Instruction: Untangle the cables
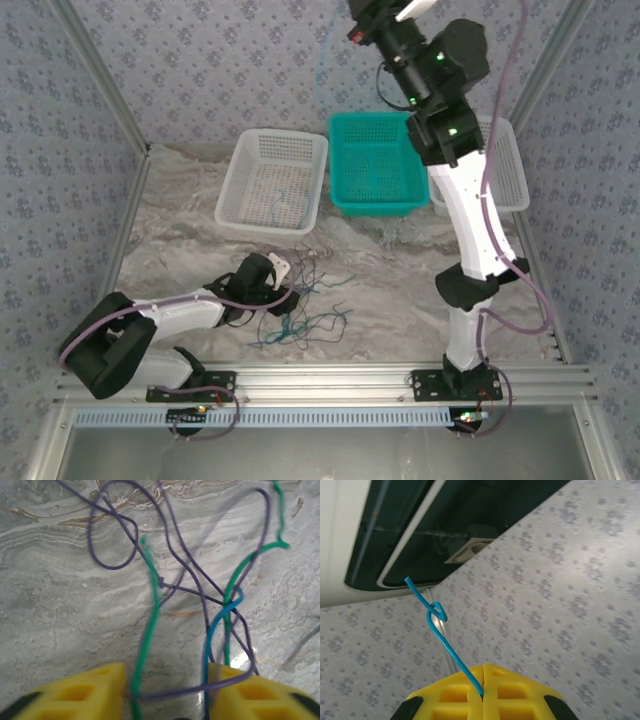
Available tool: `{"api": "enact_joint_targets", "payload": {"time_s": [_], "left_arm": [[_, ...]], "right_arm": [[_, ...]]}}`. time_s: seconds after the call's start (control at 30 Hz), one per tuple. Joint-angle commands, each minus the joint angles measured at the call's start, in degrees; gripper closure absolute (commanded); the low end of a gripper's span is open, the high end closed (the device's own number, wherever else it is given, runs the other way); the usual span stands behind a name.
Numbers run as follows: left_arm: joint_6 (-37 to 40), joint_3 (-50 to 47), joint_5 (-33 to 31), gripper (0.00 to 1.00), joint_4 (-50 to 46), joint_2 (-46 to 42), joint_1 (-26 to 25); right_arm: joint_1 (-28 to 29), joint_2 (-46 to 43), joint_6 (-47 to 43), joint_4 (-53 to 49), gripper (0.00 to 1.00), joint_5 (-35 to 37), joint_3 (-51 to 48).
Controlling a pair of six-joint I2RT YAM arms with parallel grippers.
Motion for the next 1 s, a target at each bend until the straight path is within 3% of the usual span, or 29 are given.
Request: {"api": "enact_joint_targets", "payload": {"time_s": [0.0, 0.17, 0.33, 0.5, 0.6, 0.8, 0.83, 0.97], "left_arm": [[-4.06, -1.43, -2.51, 0.30, 5.05, -6.38, -0.42], [-4.56, -2.45, -6.38, 0.01, 0.87, -22.75, -0.35], [-2.97, -2.29, -10.71, 0.01, -6.61, -34.85, 0.60], [-7.71, -1.86, -16.56, 0.01, -11.32, -41.65, 2.97], [-12.79, 1.06, -21.40, 0.01, -17.62, -42.24, 5.59], [-18.78, 7.85, -18.20, 0.01, -28.44, -36.55, 13.20], [-19.19, 8.36, -17.25, 0.01, -29.25, -36.02, 14.08], [-21.07, 9.26, -14.61, 0.01, -30.88, -35.60, 16.19]], "right_arm": [[1.55, 2.73, -3.37, 12.14, 1.00, -2.35, 3.80], [1.88, 7.31, -1.60, 16.06, 1.00, -2.96, 4.41], [3.10, 13.24, 0.06, 6.88, 1.00, -7.72, 1.14], [5.05, 18.33, -2.62, -5.04, 1.00, -8.20, -6.09], [7.43, 20.44, -9.15, -13.72, 1.00, -4.39, -11.69], [9.38, 23.30, -11.12, -22.29, 1.00, 6.58, -18.76], [9.31, 23.58, -10.86, -23.75, 0.94, 7.36, -18.59], [9.36, 22.37, -11.72, -29.24, 0.40, 8.04, -14.88]]}}
